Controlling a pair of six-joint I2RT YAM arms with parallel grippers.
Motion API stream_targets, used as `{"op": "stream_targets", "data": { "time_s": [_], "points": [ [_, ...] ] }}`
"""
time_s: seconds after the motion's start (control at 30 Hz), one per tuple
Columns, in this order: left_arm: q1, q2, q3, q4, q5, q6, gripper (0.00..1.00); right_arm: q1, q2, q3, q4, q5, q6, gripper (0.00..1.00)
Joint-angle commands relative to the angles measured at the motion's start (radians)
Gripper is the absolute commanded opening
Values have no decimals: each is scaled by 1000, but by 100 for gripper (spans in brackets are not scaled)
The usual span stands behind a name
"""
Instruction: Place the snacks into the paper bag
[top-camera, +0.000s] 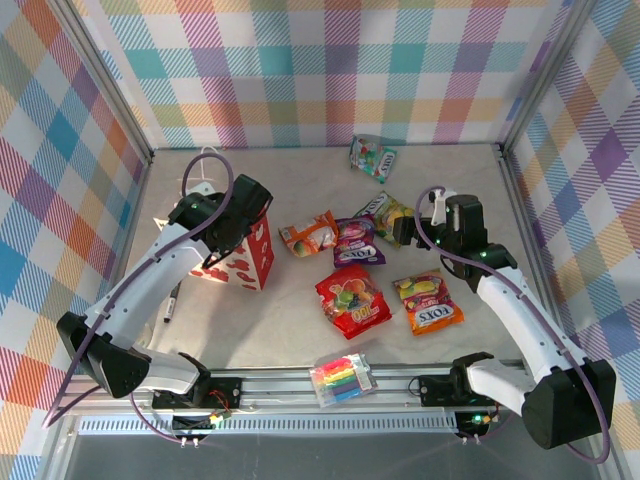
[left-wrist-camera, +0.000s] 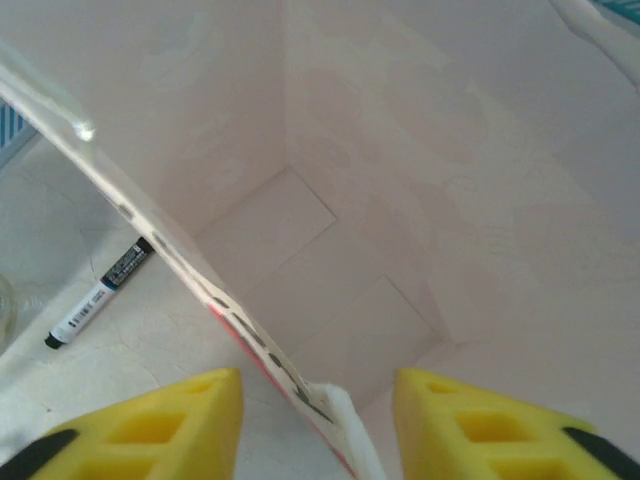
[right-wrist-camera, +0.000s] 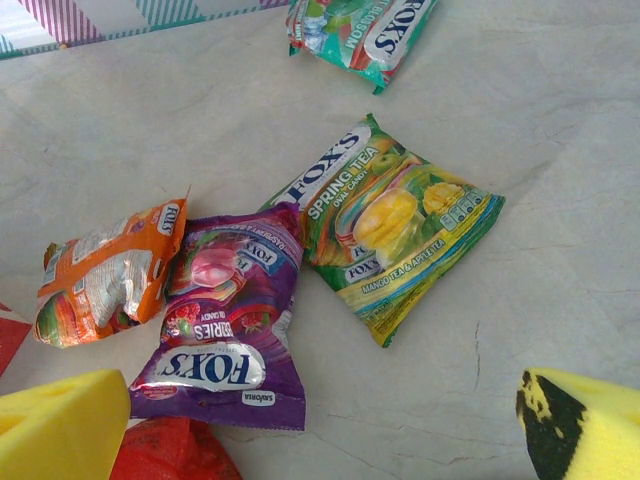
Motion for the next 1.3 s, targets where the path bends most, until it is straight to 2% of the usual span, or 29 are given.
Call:
{"op": "stream_targets", "data": {
  "time_s": [0.0, 0.13, 0.2, 0.27, 0.37, 0.5, 0.6, 0.73, 0.87, 1.0, 1.13, 1.27],
  "points": [
    [12, -21, -14, -7, 9, 8, 33, 8, 12, 46, 7, -3, 0, 99],
    [14, -40, -11, -19, 4, 26, 20, 7, 5, 48, 4, -1, 6, 99],
    [15, -50, -6, -23, 0, 59, 10, 7, -3, 47, -1, 4, 3, 99],
    [24, -54, 9, -28, 6, 112, 5, 7, -10, 47, -5, 12, 0, 99],
    [31, -71, 25, -9, 33, 251, 5, 8, -19, 47, -13, 22, -1, 99],
    [66, -111, 13, 61, 124, 462, 6, 8, -20, 57, -33, 34, -4, 99],
    [87, -132, 5, 98, 164, 570, 5, 8, -17, 70, -49, 45, -12, 99],
    [115, -168, -43, 206, 276, 710, 6, 8, -10, 80, -60, 62, -12, 99],
    [160, -160, -83, 279, 360, 740, 6, 7, 8, 101, -78, 79, -7, 99],
    [167, -134, -85, 326, 418, 742, 5, 8, 29, 123, -91, 87, 0, 99],
    [184, -117, -59, 355, 487, 724, 6, 8, 44, 135, -90, 92, 3, 99],
    [241, -119, -51, 393, 606, 673, 6, 8, 58, 155, -100, 90, -1, 99]
  ]
}}
